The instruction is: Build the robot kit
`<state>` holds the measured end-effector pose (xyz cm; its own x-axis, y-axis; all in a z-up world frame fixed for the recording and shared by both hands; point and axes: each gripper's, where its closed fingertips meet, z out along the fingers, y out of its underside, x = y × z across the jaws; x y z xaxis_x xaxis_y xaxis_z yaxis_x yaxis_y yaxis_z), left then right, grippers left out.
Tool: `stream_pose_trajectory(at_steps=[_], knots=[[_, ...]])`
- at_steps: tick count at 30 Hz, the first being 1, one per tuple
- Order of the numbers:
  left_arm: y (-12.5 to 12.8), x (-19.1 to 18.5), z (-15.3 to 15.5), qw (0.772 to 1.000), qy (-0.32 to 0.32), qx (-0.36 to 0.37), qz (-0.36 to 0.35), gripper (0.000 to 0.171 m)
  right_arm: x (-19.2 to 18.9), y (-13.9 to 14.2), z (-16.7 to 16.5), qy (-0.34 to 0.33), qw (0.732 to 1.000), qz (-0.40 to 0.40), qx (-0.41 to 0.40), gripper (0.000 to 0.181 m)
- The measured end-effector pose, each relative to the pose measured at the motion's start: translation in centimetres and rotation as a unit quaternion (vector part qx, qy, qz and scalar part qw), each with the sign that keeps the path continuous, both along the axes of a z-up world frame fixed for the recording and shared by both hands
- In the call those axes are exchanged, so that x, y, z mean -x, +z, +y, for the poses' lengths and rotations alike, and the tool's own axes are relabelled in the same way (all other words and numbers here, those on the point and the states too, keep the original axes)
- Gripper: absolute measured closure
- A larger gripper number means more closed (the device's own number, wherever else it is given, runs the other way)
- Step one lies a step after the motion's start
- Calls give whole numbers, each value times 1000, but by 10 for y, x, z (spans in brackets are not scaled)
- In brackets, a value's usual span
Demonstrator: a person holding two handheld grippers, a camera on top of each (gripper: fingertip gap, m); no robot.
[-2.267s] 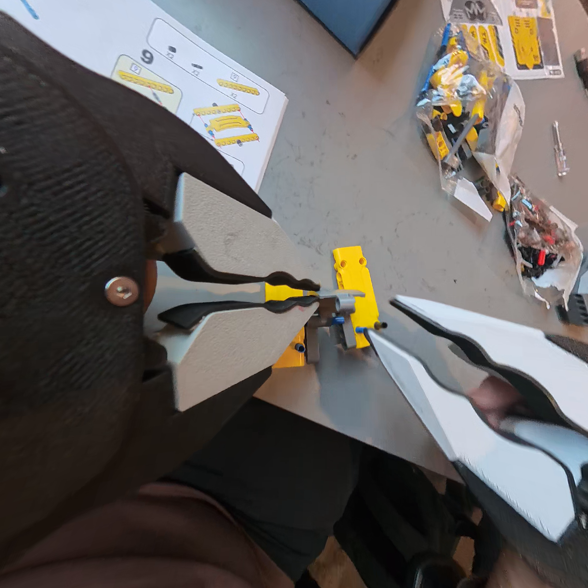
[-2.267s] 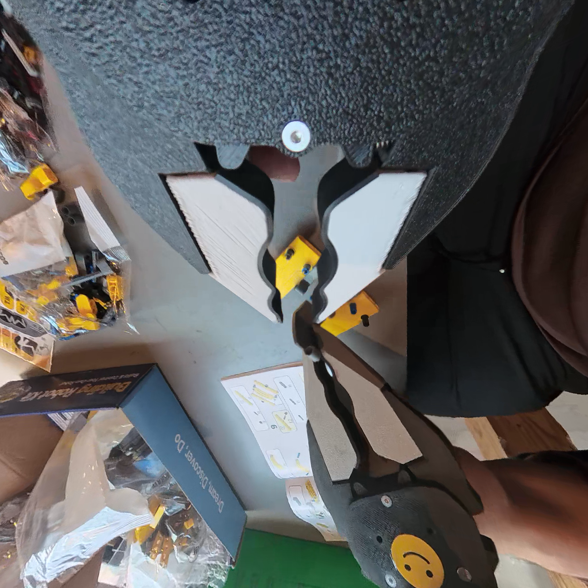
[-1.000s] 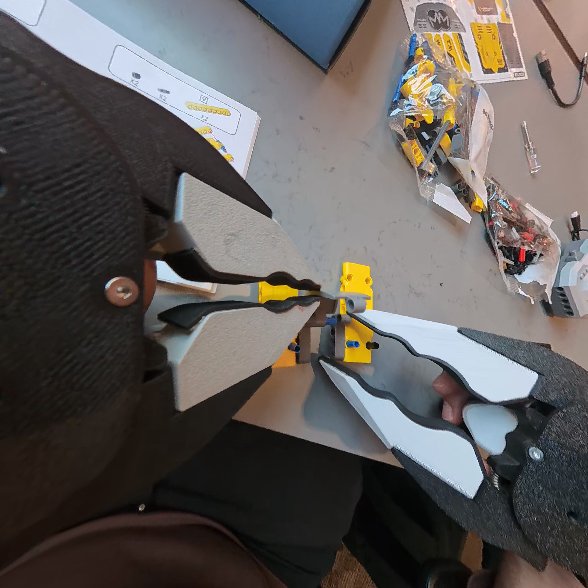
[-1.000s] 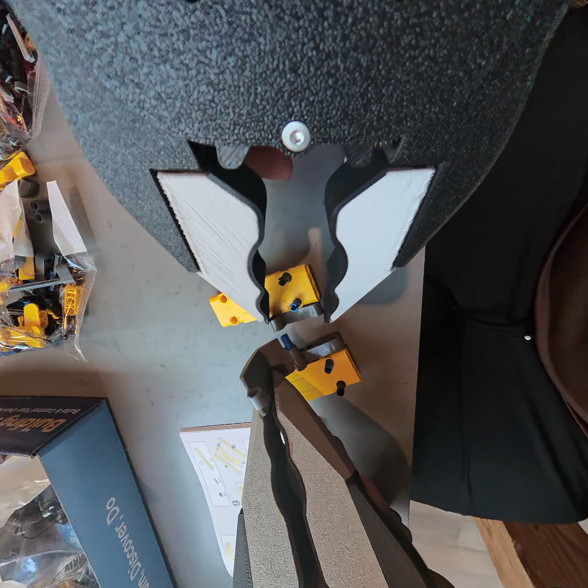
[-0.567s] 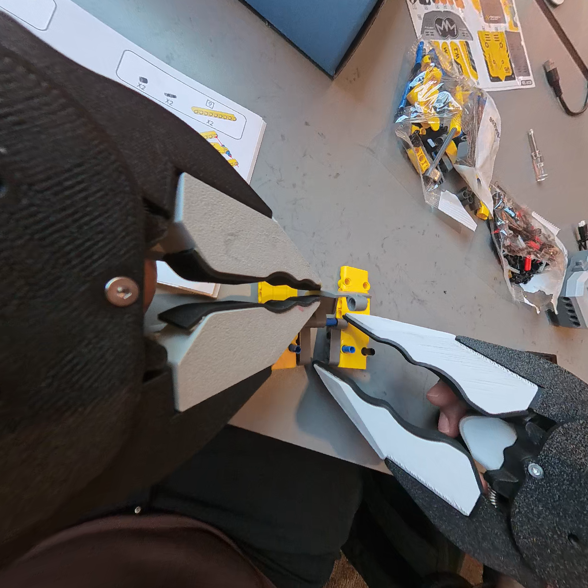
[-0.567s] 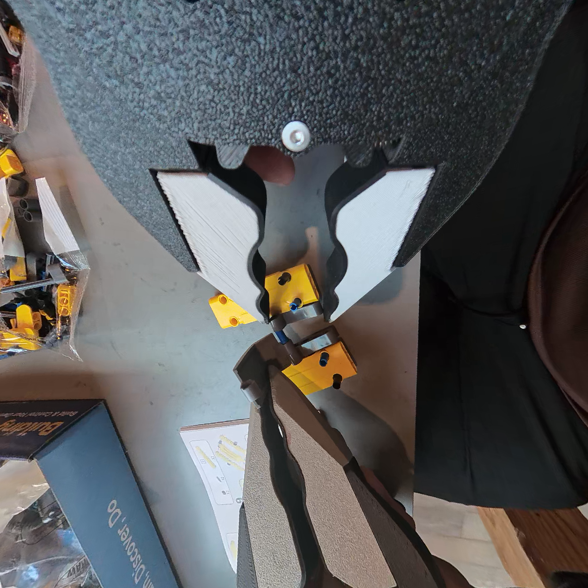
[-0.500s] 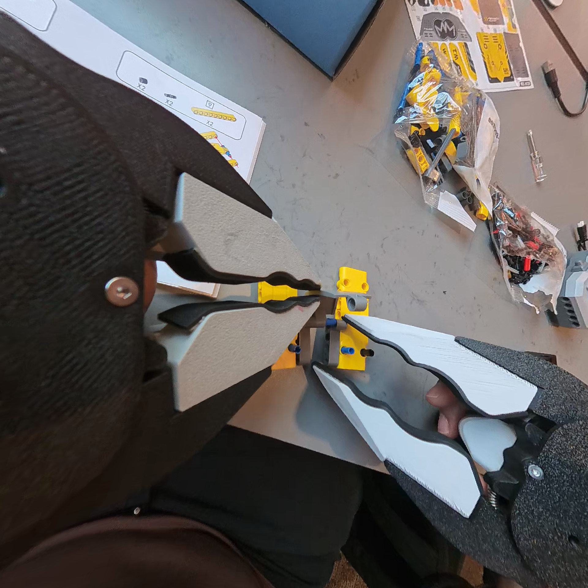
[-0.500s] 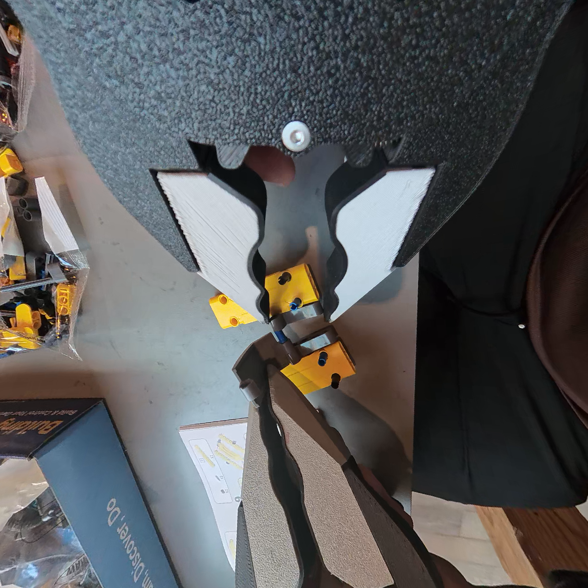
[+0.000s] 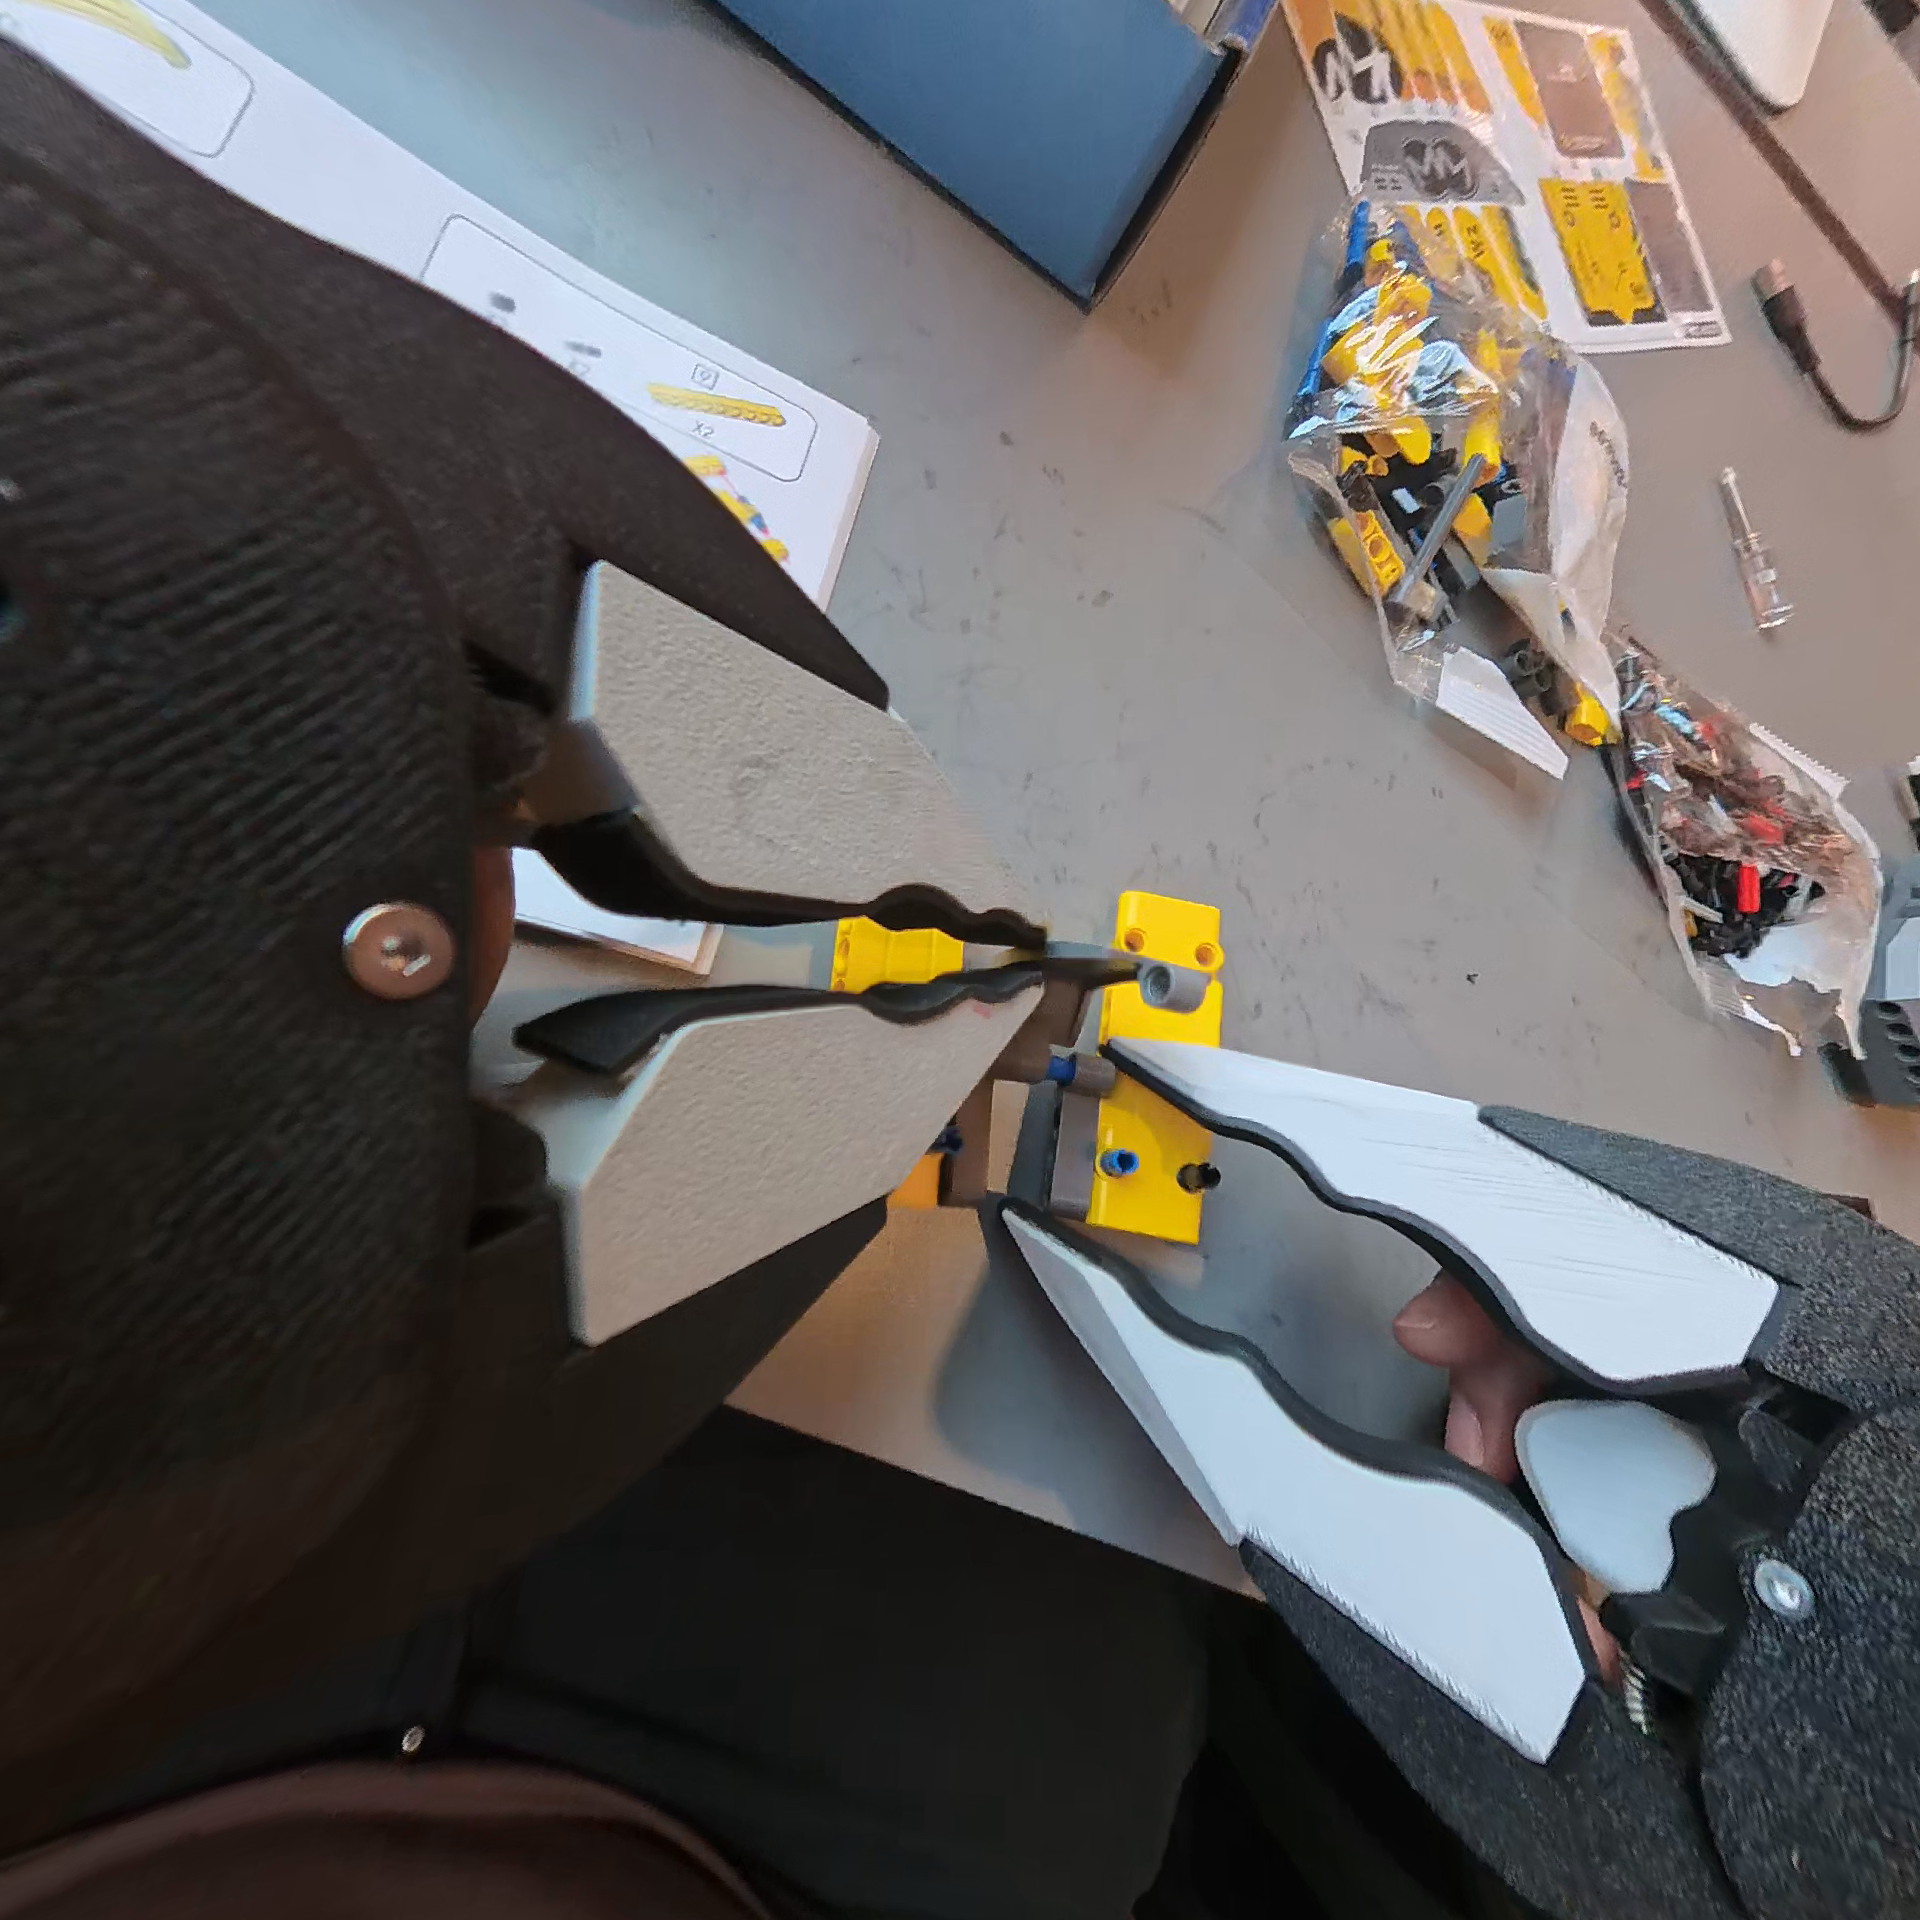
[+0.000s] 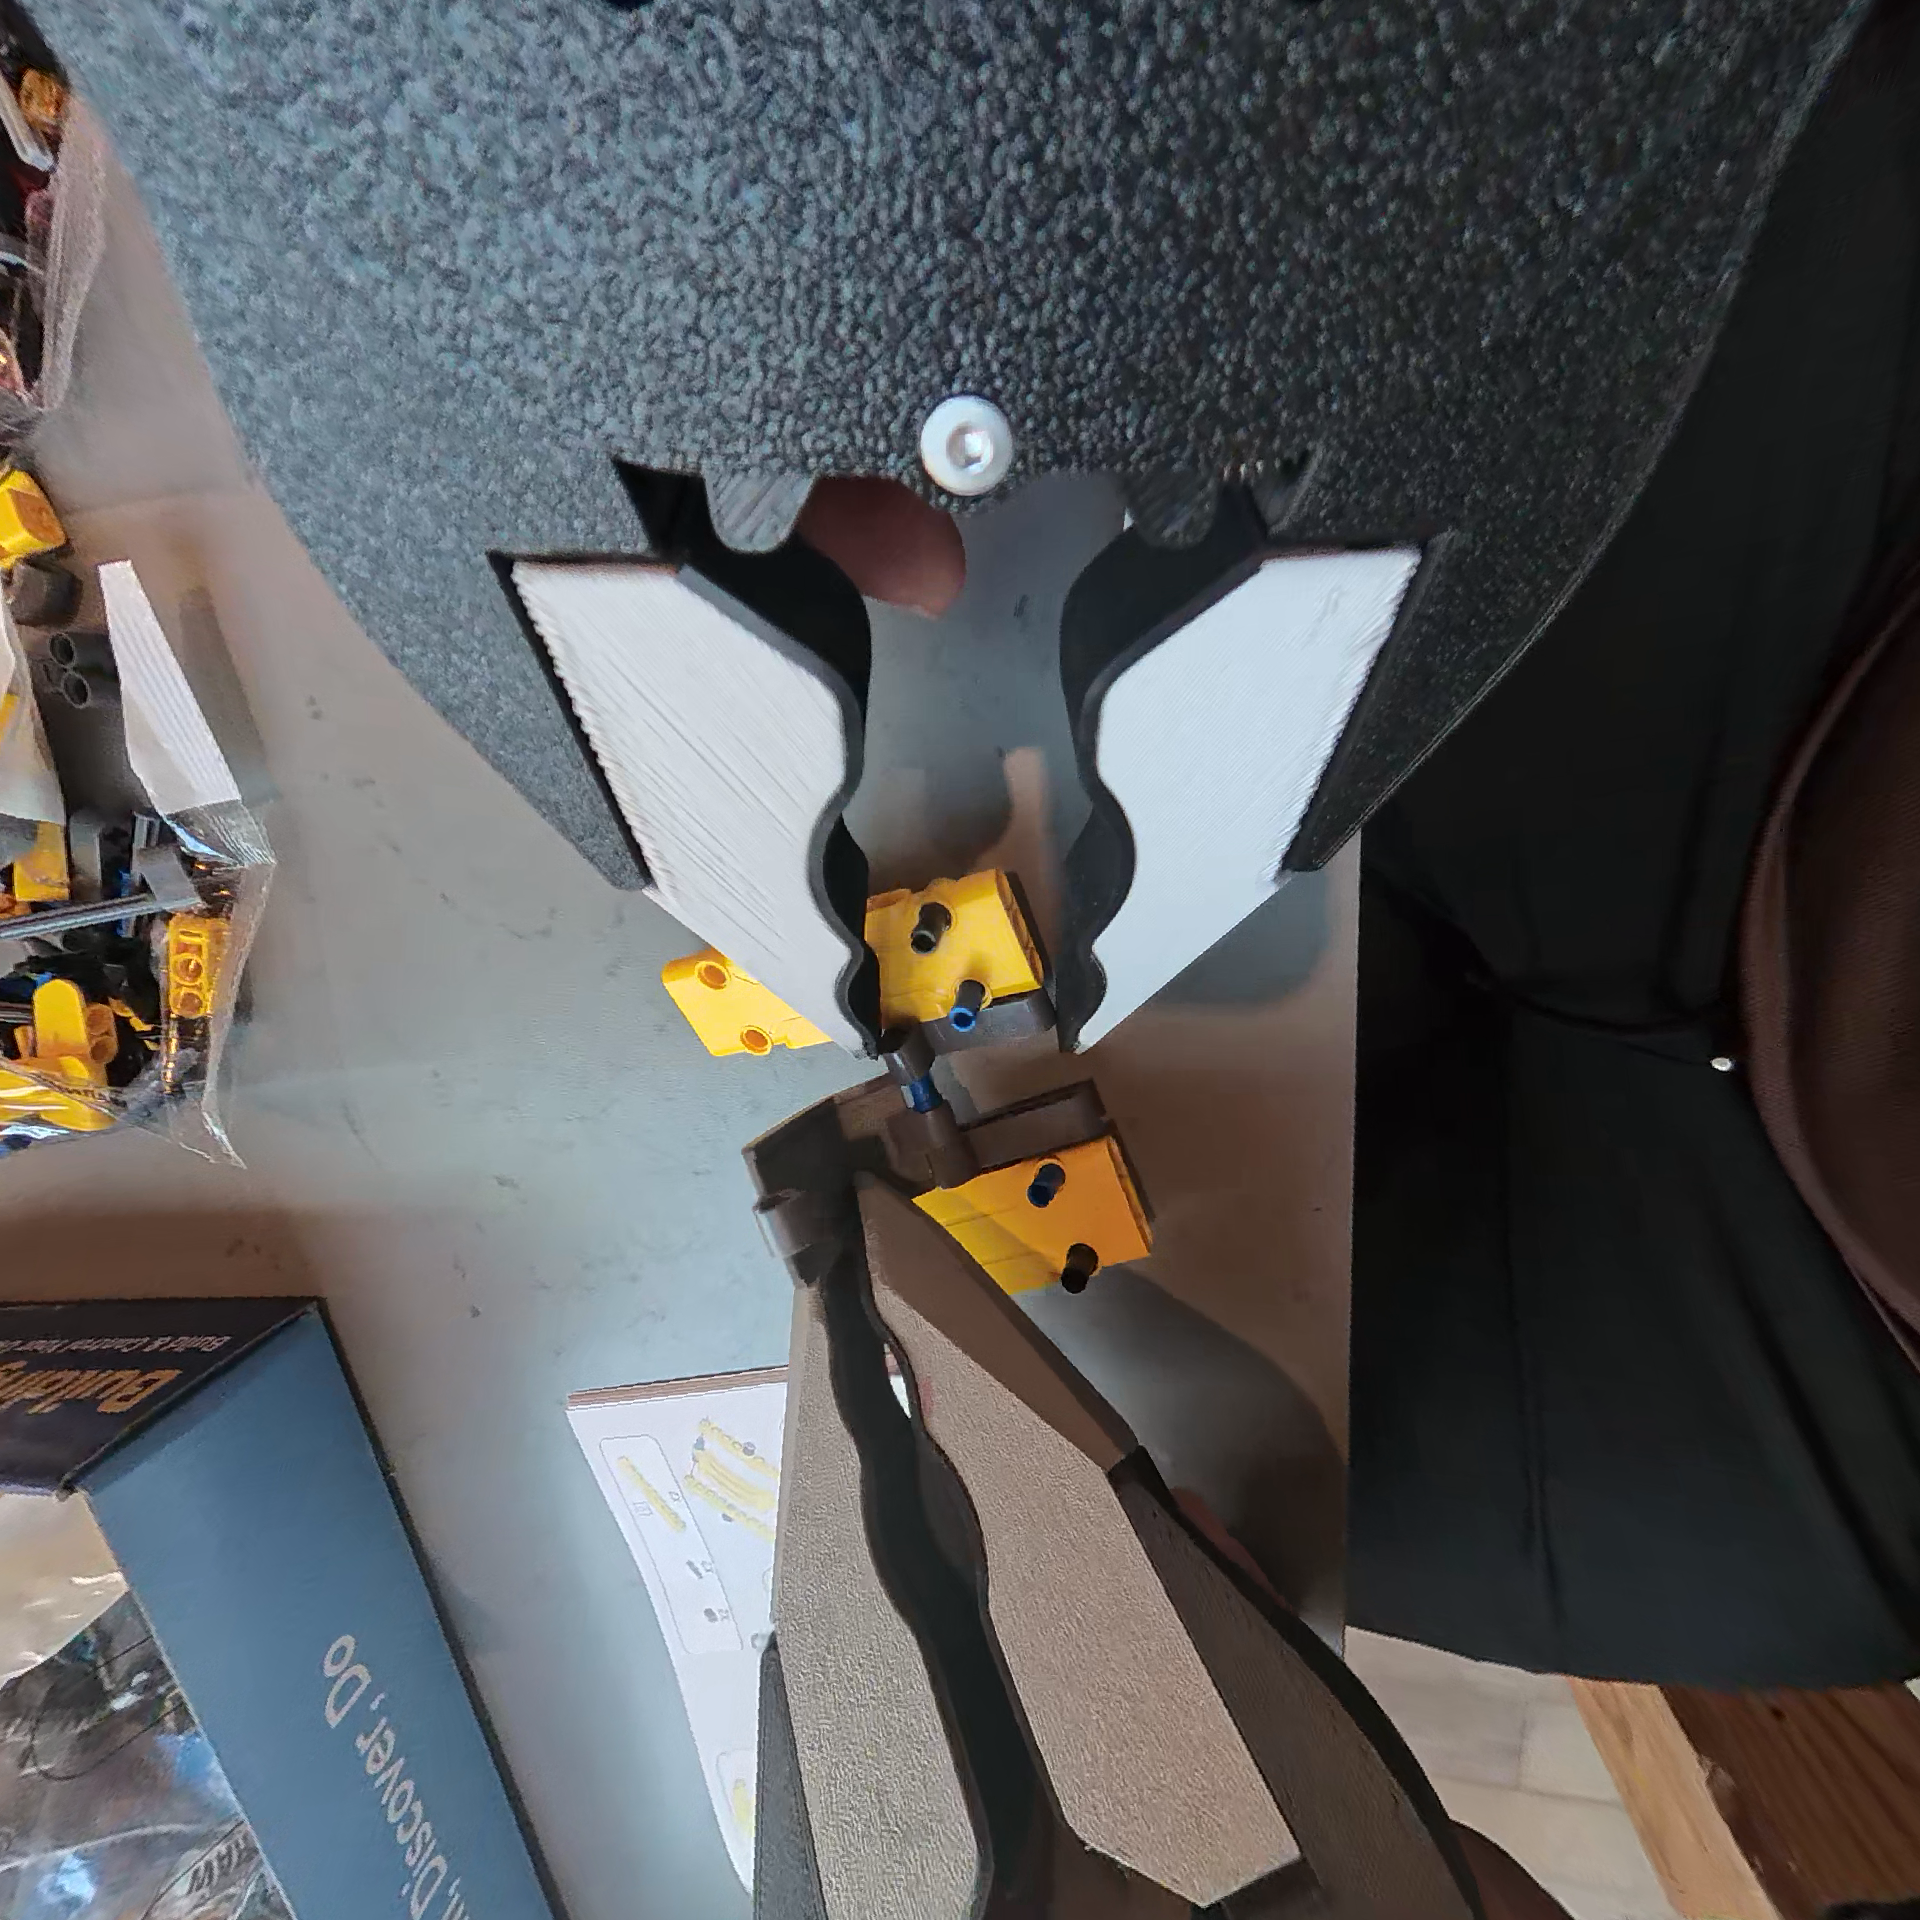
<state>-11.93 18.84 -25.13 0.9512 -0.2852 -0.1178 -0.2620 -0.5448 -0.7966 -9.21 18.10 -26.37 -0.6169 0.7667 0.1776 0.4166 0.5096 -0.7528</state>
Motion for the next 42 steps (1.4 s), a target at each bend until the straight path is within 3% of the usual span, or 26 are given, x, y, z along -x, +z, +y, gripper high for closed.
stream_pose_trajectory(at_steps=[2,5,7,10,12,17,25,31,42], knots=[[-2,1,0,1000,5,9,-4,170,0,-1,0,0,1000,0,-3,148],[1,5,-3,1000,17,5,-17,152,0,0,1,-3,1000,2,-1,148],[7,7,-8,999,20,5,-33,149,0,1,1,-4,1000,2,1,148],[9,6,-23,998,25,47,-44,114,0,0,1,-3,1000,1,2,148],[7,-1,-30,996,14,74,-44,99,0,0,1,-3,1000,1,2,148],[-16,-8,-32,992,7,129,3,87,0,1,1,-3,1000,8,0,147],[-19,-8,-34,989,1,147,11,89,-7,6,0,4,1000,20,11,140],[11,-14,-34,993,-31,111,-10,93,-12,9,2,12,1000,24,16,135],[-16,-10,-30,982,-66,176,29,114,-16,17,16,-1,999,38,23,130]])
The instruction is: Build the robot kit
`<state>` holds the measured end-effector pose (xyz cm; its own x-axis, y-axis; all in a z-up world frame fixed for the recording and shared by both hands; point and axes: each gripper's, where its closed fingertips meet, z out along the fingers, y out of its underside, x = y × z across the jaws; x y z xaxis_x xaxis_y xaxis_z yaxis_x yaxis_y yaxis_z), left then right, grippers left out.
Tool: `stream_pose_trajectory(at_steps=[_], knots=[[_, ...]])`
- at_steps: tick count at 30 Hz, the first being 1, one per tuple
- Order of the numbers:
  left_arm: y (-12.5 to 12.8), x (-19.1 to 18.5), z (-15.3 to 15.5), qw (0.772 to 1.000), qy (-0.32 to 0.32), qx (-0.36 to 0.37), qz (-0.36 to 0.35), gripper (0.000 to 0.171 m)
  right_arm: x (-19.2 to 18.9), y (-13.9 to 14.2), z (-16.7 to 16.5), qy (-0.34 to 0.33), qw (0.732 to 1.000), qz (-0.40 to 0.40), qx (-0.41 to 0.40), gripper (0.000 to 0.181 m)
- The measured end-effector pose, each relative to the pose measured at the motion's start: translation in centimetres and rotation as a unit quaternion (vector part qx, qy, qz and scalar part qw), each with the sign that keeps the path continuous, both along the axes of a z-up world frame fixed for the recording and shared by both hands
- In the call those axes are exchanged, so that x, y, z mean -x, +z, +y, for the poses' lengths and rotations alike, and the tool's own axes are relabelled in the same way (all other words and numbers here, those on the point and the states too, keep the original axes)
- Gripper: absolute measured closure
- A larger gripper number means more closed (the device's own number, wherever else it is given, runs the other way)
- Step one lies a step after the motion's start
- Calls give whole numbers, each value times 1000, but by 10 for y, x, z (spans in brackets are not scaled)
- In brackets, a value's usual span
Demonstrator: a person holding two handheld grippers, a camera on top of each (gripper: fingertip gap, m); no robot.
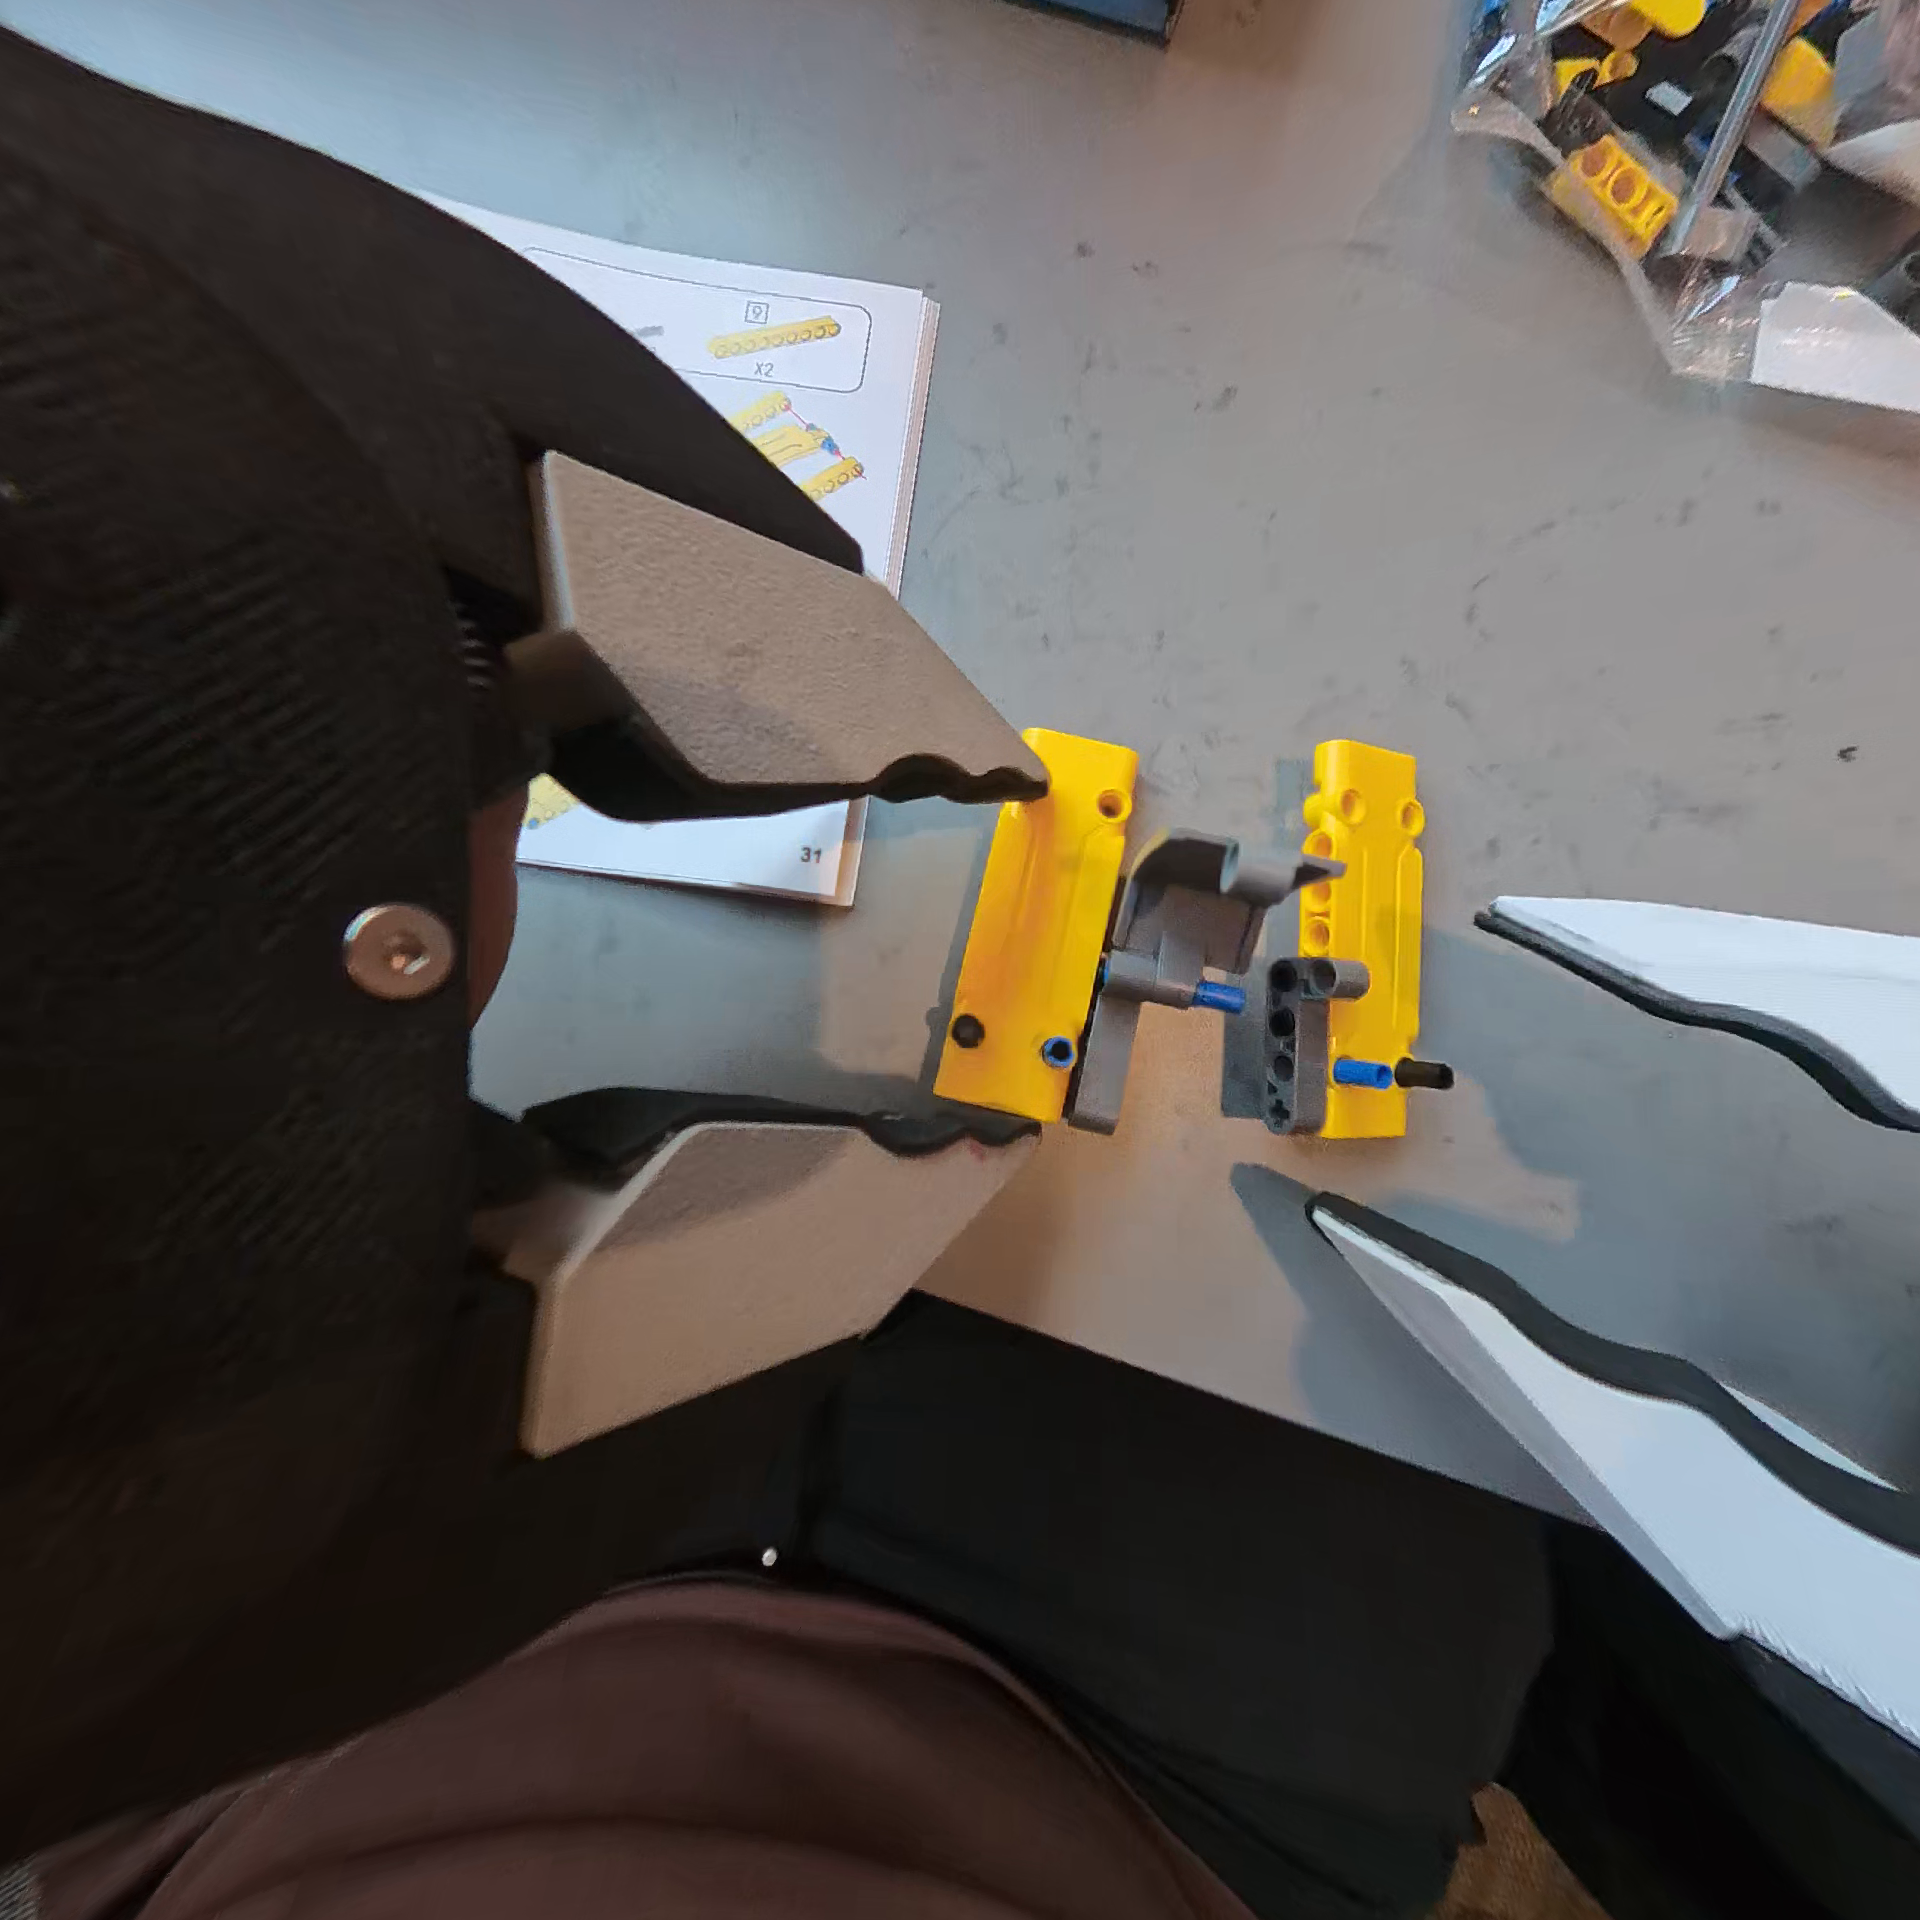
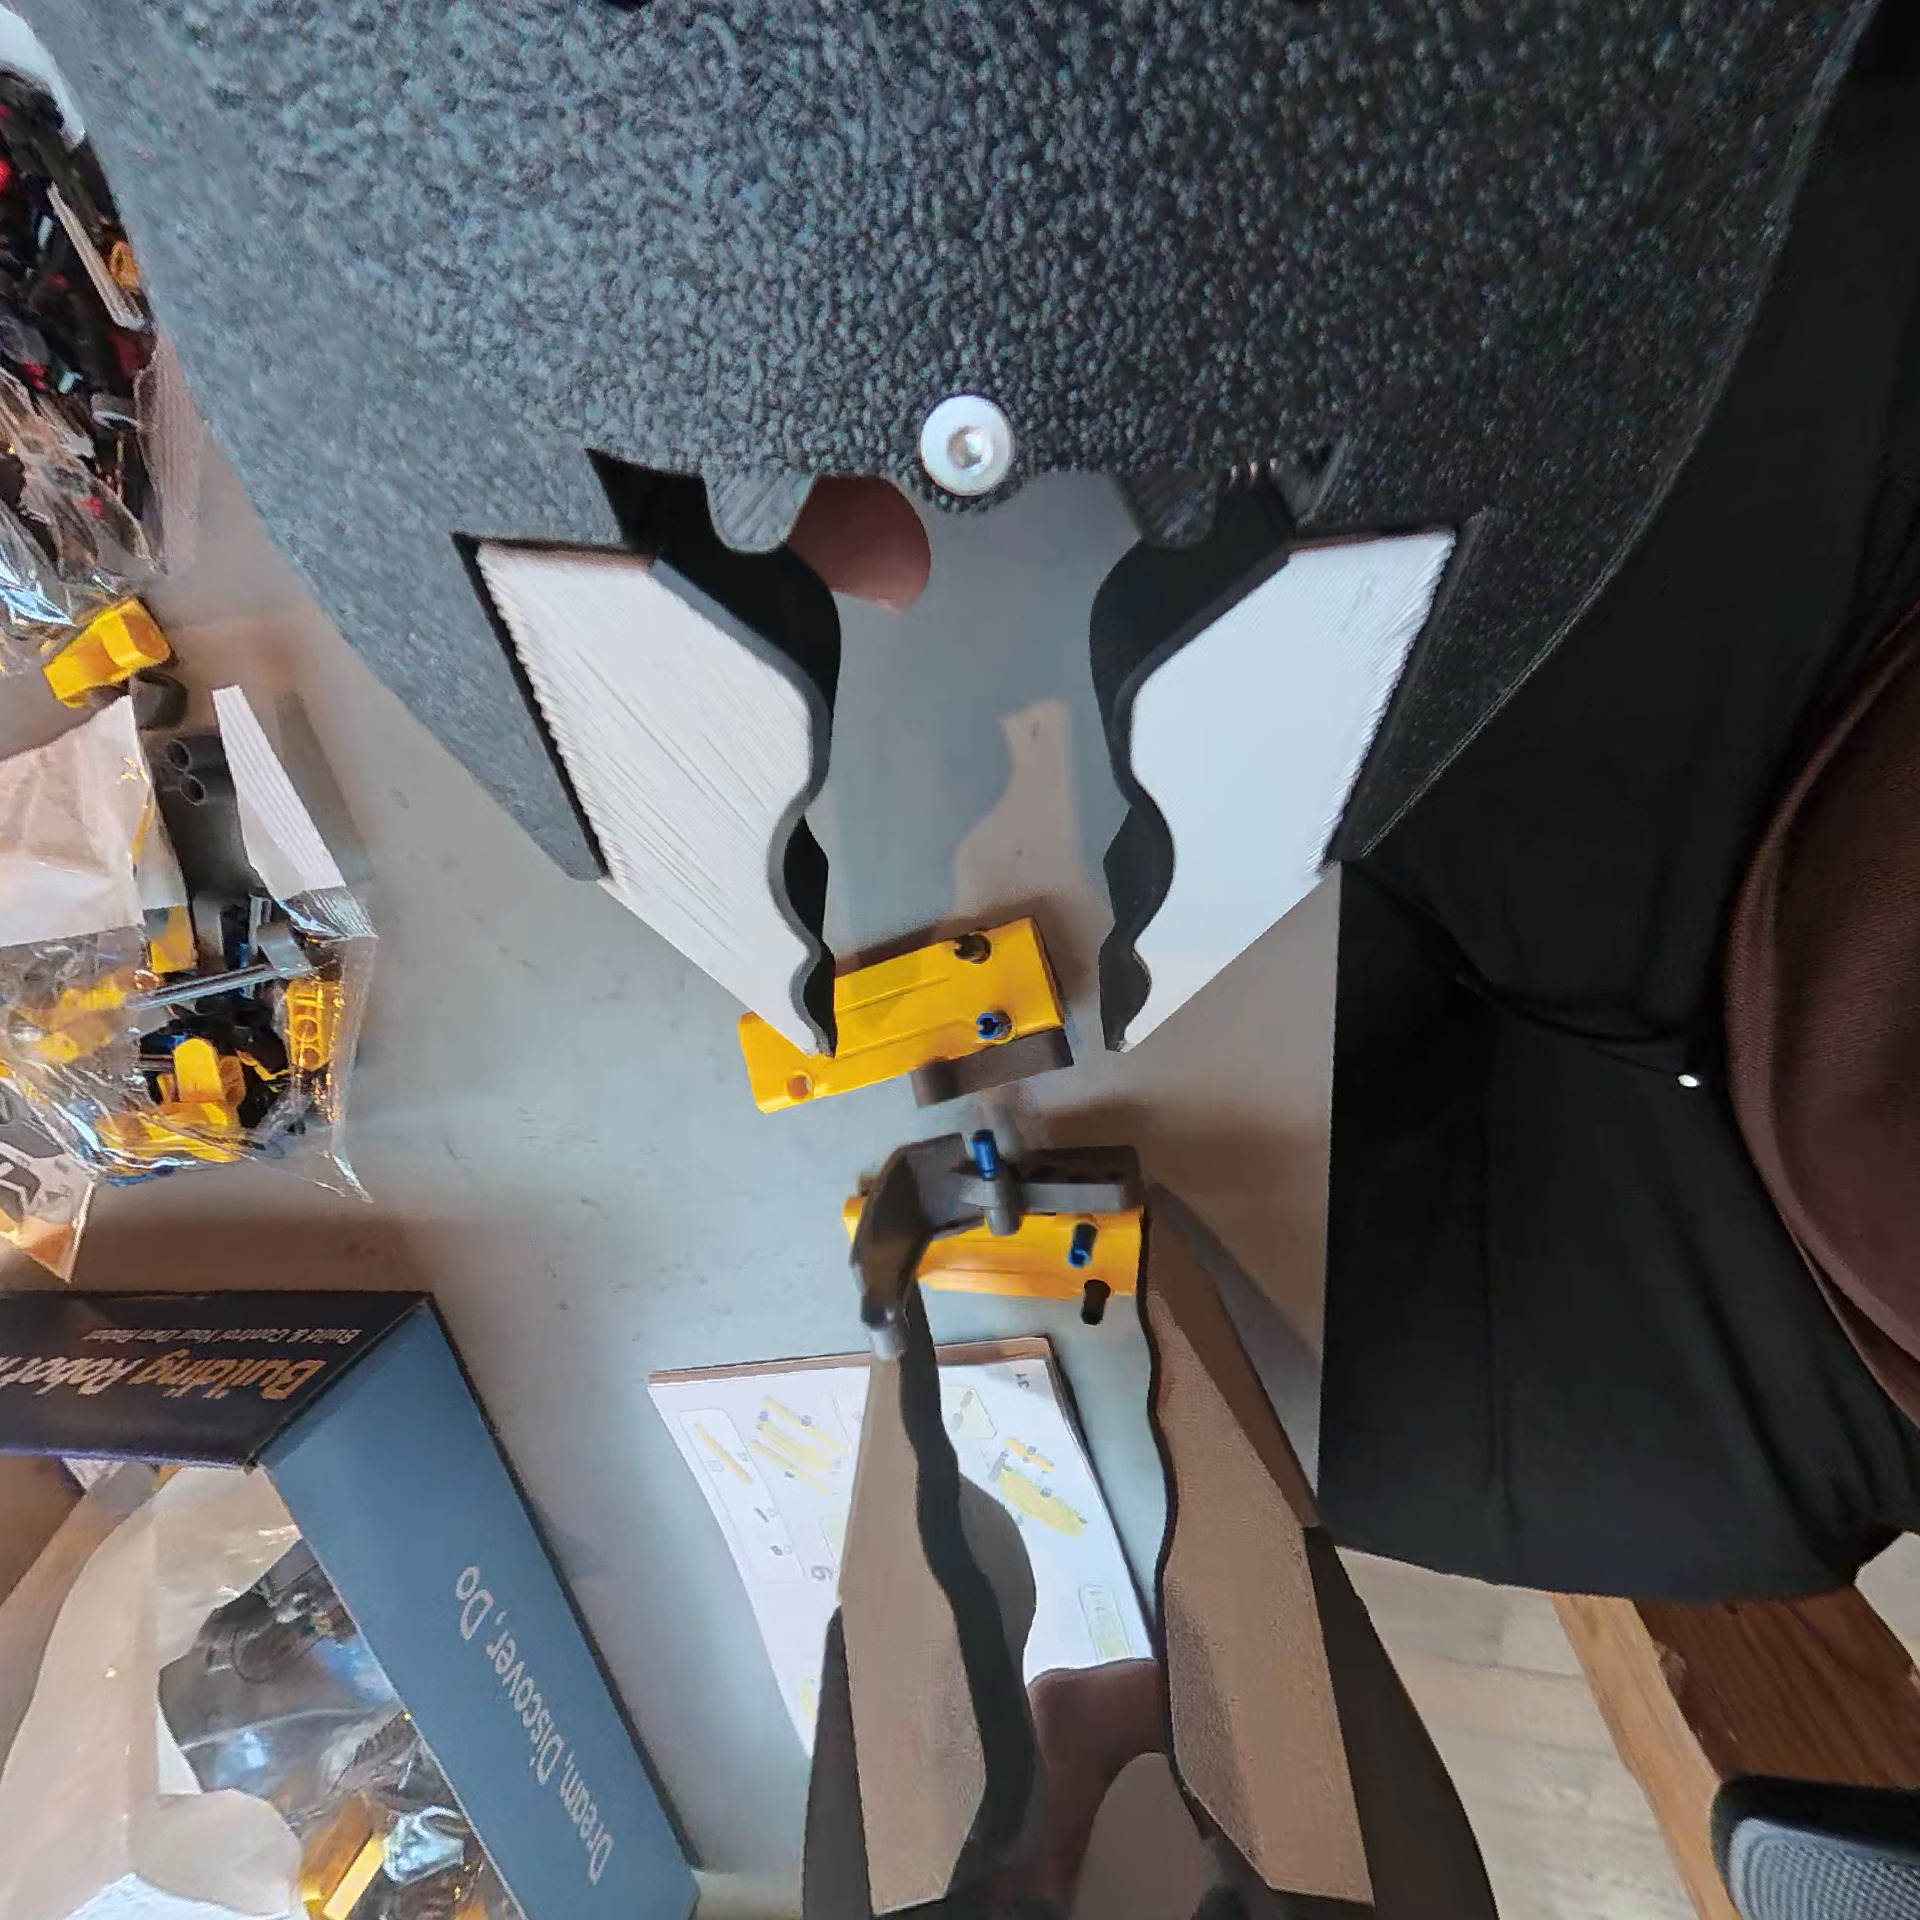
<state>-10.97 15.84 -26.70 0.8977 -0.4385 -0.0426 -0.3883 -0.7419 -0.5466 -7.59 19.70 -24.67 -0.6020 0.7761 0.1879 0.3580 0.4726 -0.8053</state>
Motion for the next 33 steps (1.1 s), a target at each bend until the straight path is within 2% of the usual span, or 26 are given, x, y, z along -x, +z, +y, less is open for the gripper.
stream_pose_trajectory(at_steps=[10,17,26,29,33], knots=[[-1,3,-3,1000,-2,-16,-7,114,0,-5,15,-13,1000,-11,-12,127],[-1,-1,0,999,-2,-33,-3,115,-1,-9,-4,23,999,-6,-37,128],[-1,-4,1,999,-3,-34,-1,115,9,-18,-16,25,998,-27,-46,138],[-1,-7,3,999,-5,-41,-2,115,11,-17,-15,17,999,-22,-45,148],[0,-9,4,999,-5,-42,-3,115,10,-16,-13,12,999,-23,-42,149]])
